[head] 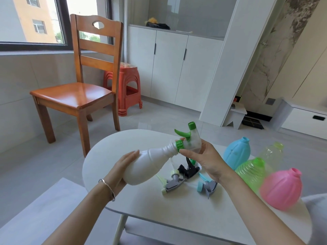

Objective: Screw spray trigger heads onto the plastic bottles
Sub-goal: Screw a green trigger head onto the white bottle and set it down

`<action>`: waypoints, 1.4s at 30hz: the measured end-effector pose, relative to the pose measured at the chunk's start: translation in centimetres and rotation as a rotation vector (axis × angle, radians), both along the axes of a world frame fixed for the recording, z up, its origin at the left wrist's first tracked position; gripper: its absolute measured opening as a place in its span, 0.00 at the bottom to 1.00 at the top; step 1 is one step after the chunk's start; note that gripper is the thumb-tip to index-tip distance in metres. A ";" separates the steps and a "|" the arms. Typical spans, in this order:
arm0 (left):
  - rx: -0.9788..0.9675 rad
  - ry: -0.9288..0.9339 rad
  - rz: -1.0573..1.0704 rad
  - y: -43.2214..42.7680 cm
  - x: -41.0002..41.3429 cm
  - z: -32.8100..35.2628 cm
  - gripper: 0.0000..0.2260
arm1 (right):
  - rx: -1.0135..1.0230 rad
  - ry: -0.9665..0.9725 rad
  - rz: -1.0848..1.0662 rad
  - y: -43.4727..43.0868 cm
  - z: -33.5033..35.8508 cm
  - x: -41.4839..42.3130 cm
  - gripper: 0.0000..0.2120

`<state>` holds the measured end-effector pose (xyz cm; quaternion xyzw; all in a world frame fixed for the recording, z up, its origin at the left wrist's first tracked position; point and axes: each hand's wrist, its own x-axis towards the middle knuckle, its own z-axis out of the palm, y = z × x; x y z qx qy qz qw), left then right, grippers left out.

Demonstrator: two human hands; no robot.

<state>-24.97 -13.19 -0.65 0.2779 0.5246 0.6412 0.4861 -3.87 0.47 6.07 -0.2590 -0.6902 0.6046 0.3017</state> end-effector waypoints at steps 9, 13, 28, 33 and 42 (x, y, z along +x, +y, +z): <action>0.025 -0.123 -0.028 0.1 -1.1 -0.3 0.12 | 0.032 -0.041 -0.031 0.4 -0.4 0.1 0.19; -0.098 -0.068 -0.166 -0.3 -1.1 -0.4 0.18 | -0.023 -0.027 -0.001 1.0 -0.4 0.7 0.18; 0.078 0.112 -0.197 0.2 -1.3 -0.6 0.32 | -0.199 0.057 -0.159 1.6 -1.6 0.3 0.24; -0.084 0.006 -0.272 0.1 -1.1 -0.4 0.31 | -0.176 0.062 -0.144 1.2 -1.6 -0.1 0.21; -0.101 0.027 -0.266 -0.4 -1.8 -0.6 0.28 | -0.242 0.111 -0.139 0.9 -1.5 -0.7 0.17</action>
